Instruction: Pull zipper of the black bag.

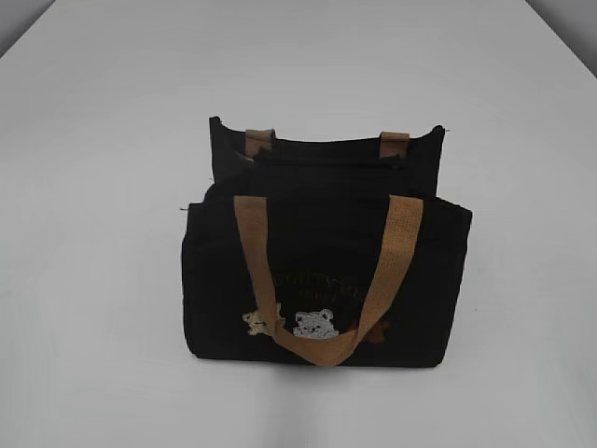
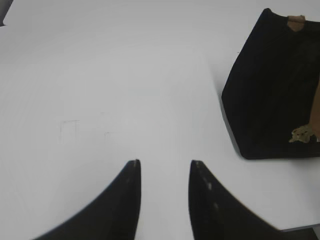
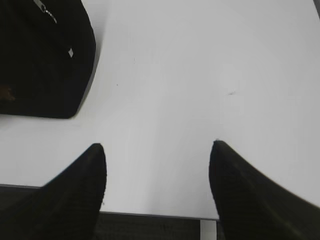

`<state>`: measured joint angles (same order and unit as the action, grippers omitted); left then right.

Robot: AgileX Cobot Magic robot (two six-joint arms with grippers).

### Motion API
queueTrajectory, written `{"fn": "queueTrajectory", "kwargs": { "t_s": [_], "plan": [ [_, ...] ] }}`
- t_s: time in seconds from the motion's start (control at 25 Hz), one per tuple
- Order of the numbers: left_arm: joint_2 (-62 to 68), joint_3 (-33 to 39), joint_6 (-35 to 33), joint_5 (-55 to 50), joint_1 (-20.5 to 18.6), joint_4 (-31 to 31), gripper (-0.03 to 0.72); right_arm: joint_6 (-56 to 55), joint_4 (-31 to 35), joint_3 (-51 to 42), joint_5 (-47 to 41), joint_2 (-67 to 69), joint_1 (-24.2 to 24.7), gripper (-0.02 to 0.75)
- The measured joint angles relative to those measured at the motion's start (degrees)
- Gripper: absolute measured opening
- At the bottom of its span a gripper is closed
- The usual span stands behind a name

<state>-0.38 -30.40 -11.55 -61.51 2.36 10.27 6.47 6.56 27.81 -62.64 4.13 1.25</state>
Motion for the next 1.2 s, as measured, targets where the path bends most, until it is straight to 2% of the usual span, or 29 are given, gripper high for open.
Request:
{"fn": "queueTrajectory", "kwargs": {
  "t_s": [0.24, 1.2],
  "plan": [
    [-0.1, 0.0, 0.0, 0.0, -0.3, 0.0, 0.242, 0.0, 0.0, 0.0, 0.0, -4.5, 0.3, 0.504],
    [-0.1, 0.0, 0.0, 0.1, -0.3, 0.0, 0.238, 0.0, 0.1, 0.0, -0.1, -4.5, 0.3, 0.504]
  ]
}}
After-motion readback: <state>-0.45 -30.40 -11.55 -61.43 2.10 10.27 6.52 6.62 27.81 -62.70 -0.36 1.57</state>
